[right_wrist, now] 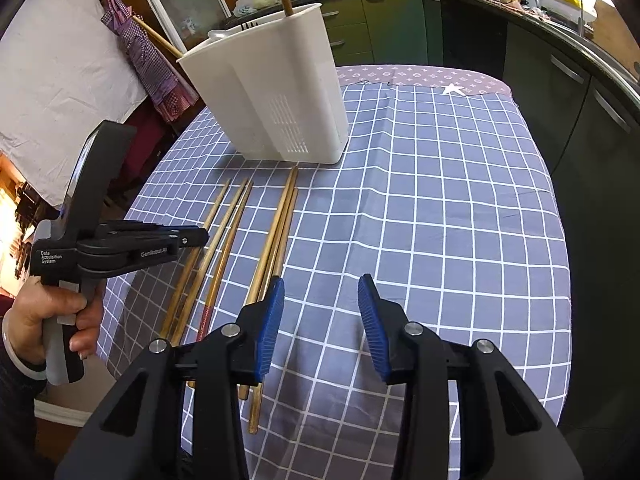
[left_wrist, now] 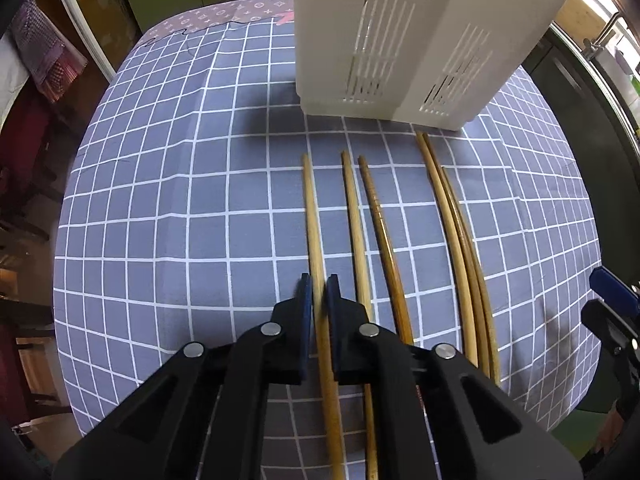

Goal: Organize utensils
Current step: 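Grasp another wooden chopstick with the left tool and lift it upright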

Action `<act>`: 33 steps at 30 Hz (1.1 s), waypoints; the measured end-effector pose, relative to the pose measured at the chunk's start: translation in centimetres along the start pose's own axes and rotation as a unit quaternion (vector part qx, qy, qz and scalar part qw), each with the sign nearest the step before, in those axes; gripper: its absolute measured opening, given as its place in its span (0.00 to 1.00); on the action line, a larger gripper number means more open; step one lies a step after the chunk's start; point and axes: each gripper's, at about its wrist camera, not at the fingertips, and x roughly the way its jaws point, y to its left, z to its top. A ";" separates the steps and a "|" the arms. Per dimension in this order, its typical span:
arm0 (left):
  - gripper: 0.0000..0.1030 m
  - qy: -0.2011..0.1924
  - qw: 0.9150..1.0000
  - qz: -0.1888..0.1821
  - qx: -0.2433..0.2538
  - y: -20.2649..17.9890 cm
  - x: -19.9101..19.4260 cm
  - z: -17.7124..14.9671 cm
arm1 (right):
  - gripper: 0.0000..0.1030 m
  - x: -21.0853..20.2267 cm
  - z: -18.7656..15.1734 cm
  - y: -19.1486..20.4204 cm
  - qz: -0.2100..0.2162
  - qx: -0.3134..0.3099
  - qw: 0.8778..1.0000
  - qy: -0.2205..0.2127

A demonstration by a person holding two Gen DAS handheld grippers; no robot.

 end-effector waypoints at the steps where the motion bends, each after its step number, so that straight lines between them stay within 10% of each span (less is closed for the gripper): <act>1: 0.07 -0.001 1.000 -0.001 0.000 0.0 0.0 0.0 | 0.38 0.1 0.0 0.0 0.000 0.000 1.000 0.001; 33: 0.07 -0.200 0.979 -0.030 0.037 3.0 -16.2 -6.5 | 0.29 7.9 4.1 3.8 -0.045 -0.049 0.993 0.100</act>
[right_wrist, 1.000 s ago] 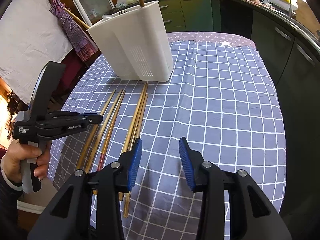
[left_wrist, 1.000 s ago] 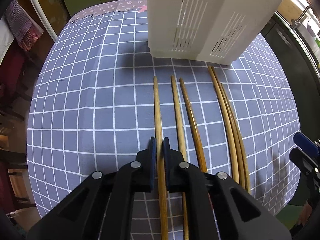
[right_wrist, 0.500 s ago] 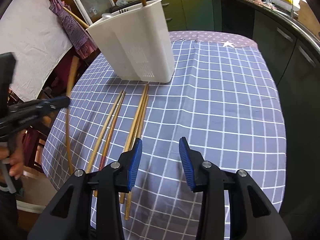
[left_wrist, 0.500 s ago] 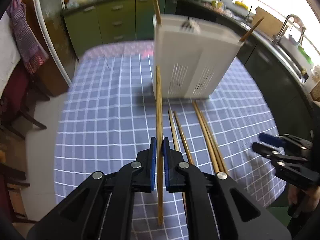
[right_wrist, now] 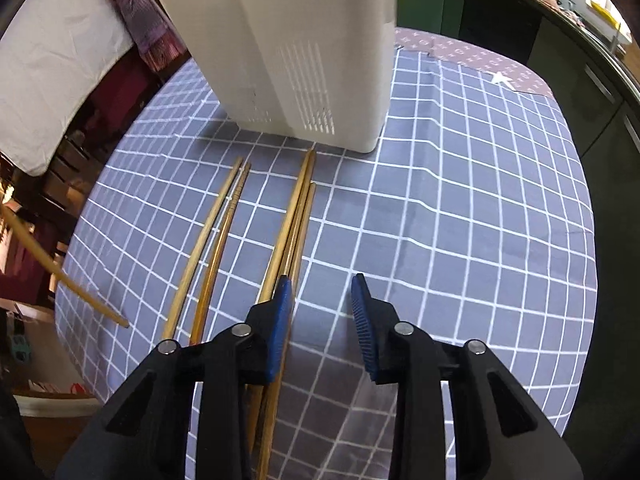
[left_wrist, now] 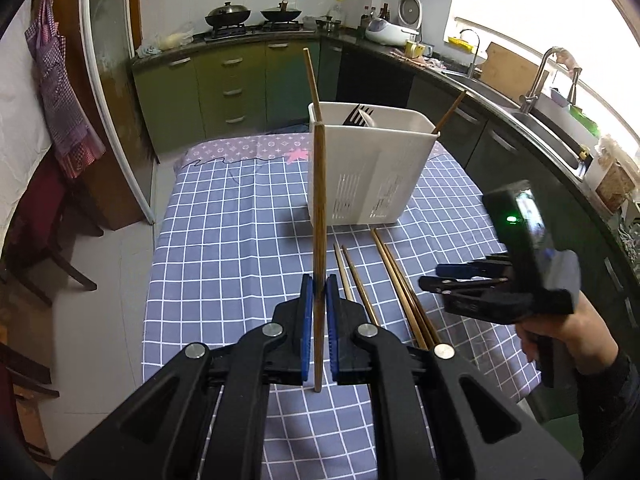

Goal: Organize utensils
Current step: 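Grasp another wooden chopstick with the left tool and lift it upright, then grasp a wooden chopstick with the right tool while the left tool holds its chopstick upright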

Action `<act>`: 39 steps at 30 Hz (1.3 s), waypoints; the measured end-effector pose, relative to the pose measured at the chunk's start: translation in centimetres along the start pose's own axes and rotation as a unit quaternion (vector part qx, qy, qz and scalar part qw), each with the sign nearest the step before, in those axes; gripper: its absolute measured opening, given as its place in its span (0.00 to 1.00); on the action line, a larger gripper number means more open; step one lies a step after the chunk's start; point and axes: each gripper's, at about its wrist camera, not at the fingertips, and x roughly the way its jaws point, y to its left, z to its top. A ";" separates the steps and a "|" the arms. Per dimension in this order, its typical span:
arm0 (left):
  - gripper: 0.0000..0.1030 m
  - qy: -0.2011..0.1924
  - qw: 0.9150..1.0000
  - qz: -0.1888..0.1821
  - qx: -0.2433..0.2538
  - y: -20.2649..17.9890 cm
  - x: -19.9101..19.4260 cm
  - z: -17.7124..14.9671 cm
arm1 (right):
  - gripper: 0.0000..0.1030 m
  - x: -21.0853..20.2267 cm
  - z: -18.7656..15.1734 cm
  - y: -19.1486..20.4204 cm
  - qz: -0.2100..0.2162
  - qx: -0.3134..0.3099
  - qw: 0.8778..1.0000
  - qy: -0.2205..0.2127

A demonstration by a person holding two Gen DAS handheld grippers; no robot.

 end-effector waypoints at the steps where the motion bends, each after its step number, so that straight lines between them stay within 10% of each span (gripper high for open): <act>1: 0.07 0.000 1.000 -0.001 0.001 0.0 -0.1 0.0 | 0.28 0.2 0.1 0.2 -0.001 -0.003 1.000 0.004; 30: 0.07 -0.005 1.000 -0.004 0.014 0.1 -0.3 -0.5 | 0.28 2.3 1.0 2.7 -0.052 -0.024 0.998 0.032; 39: 0.07 -0.007 1.000 -0.002 0.015 0.1 -0.3 -0.6 | 0.07 2.1 0.9 3.9 -0.064 -0.051 0.996 0.020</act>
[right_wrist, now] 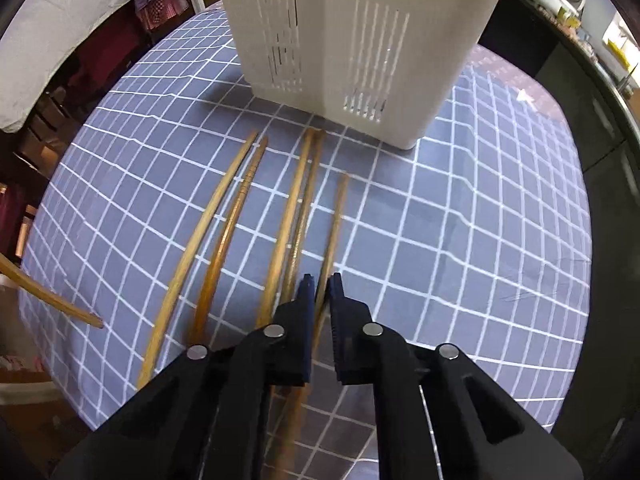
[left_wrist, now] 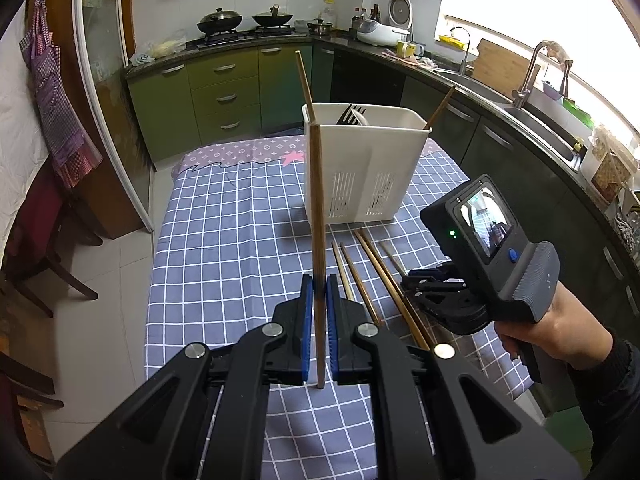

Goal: Organize utensils
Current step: 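Grasp a wooden chopstick with the right tool while the left tool holds its chopstick upright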

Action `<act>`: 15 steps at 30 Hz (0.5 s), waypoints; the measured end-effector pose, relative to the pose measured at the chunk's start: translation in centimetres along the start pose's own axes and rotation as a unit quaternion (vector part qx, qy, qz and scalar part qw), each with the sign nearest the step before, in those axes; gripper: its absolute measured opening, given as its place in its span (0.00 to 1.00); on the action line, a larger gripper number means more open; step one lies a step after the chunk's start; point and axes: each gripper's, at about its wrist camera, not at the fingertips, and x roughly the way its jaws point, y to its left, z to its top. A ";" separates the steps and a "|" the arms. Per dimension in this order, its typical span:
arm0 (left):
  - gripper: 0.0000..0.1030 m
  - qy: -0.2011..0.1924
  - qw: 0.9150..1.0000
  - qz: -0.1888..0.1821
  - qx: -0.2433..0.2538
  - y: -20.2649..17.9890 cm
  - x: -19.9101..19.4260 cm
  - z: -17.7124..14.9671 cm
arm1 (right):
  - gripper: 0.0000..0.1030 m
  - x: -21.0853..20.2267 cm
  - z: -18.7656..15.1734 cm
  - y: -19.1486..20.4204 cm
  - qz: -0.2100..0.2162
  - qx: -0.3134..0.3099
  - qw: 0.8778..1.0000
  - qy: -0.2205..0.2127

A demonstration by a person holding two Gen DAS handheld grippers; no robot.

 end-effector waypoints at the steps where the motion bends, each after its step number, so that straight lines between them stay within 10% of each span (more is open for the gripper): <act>1: 0.07 0.000 1.000 0.001 0.000 0.0 0.0 0.0 | 0.06 -0.5 -0.1 -0.1 0.009 0.004 1.000 -0.008; 15: 0.07 -0.001 1.000 0.002 -0.001 0.5 -0.2 -0.2 | 0.06 -14.8 -5.2 -3.1 0.048 0.053 0.976 -0.203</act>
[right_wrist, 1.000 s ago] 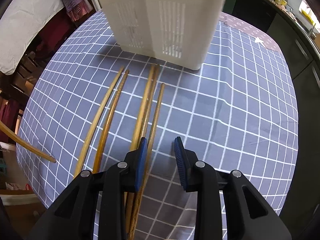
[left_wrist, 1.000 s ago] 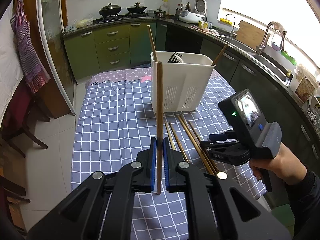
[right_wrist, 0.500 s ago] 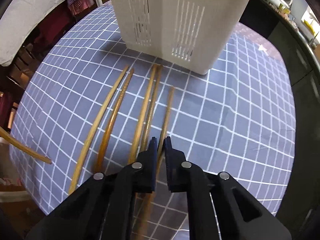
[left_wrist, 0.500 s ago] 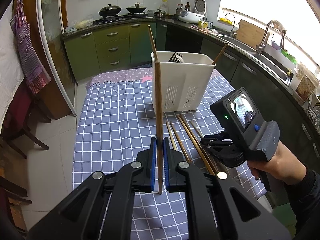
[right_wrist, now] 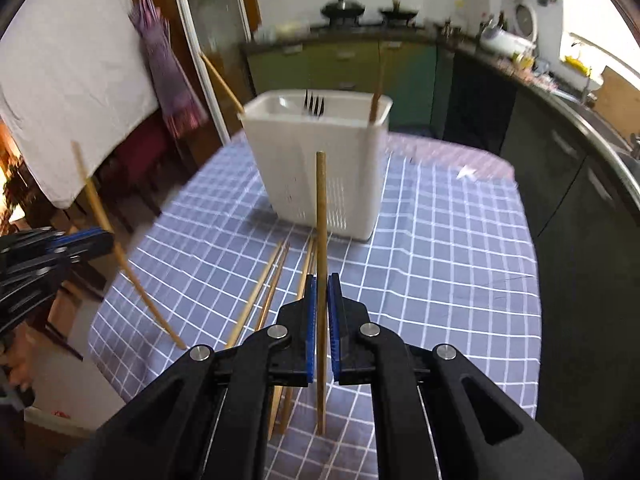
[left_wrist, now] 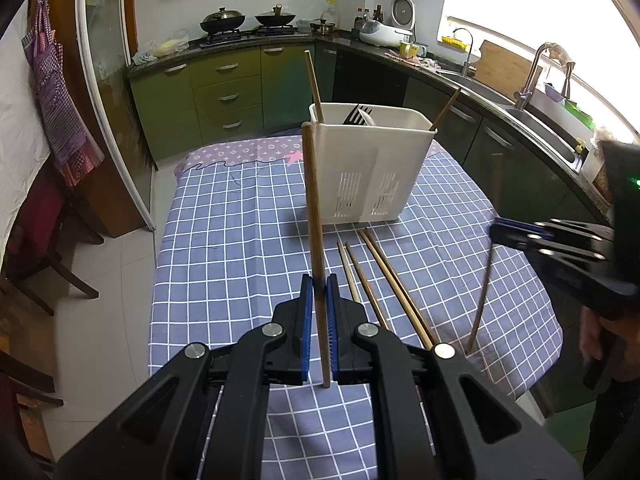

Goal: Organize utensils
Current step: 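Grasp a wooden chopstick with the right tool while the left tool holds its chopstick upright, then carry the chopstick over the caddy and open the left tool to drop it in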

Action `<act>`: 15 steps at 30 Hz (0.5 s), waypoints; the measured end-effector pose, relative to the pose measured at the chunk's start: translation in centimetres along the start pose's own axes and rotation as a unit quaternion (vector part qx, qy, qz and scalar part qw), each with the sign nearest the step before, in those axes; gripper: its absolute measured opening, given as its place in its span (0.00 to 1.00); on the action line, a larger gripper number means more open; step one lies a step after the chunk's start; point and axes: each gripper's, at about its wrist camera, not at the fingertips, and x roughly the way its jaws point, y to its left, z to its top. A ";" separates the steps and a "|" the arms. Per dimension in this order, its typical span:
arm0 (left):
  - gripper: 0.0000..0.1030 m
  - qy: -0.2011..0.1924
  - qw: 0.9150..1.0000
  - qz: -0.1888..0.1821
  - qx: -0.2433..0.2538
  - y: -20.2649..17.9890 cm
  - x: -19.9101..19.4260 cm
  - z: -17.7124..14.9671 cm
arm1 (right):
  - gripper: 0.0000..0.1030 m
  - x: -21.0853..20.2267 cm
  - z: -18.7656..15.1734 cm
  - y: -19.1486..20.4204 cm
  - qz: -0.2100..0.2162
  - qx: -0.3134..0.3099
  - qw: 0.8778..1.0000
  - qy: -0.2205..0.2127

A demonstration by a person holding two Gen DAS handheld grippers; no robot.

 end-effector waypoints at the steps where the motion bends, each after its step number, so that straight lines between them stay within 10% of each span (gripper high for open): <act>1: 0.07 0.000 1.000 0.000 0.000 0.0 0.0 0.0 | 0.06 -0.7 -0.4 -0.1 0.002 0.001 1.000 -0.006; 15: 0.07 0.002 1.000 0.005 0.012 -0.7 -0.5 -0.2 | 0.06 -6.2 -5.4 0.0 0.007 0.009 0.998 -0.059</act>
